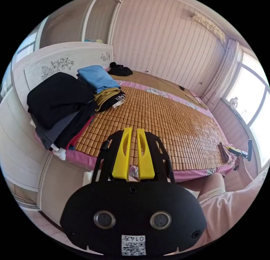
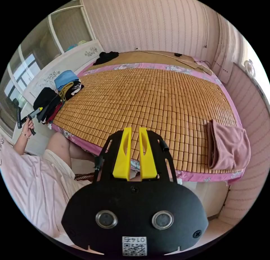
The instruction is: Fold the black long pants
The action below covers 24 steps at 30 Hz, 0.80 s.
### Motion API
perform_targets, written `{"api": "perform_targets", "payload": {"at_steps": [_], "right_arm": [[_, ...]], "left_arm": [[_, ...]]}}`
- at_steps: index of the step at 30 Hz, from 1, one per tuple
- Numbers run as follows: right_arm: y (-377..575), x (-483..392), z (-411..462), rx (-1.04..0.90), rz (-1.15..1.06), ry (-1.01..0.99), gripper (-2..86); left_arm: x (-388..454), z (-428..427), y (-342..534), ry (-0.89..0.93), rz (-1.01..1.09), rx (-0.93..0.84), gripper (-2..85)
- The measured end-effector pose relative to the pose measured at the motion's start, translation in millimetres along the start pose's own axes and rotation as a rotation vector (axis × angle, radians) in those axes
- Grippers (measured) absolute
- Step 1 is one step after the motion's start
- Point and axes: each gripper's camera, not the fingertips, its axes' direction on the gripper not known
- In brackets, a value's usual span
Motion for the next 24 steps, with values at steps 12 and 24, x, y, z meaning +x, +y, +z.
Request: {"api": "perform_targets", "payload": {"at_steps": [12,24], "right_arm": [[-188,-457,101,-0.146,-0.983,-0.313,8.1],[-224,-689,195,-0.165,-1.208,-0.198,13.7]], "left_arm": [[-154,-81,82,-0.211,-0.319,0.123,5.8],[-218,-87,47,-0.165,-0.441,0.240,12.7]]}}
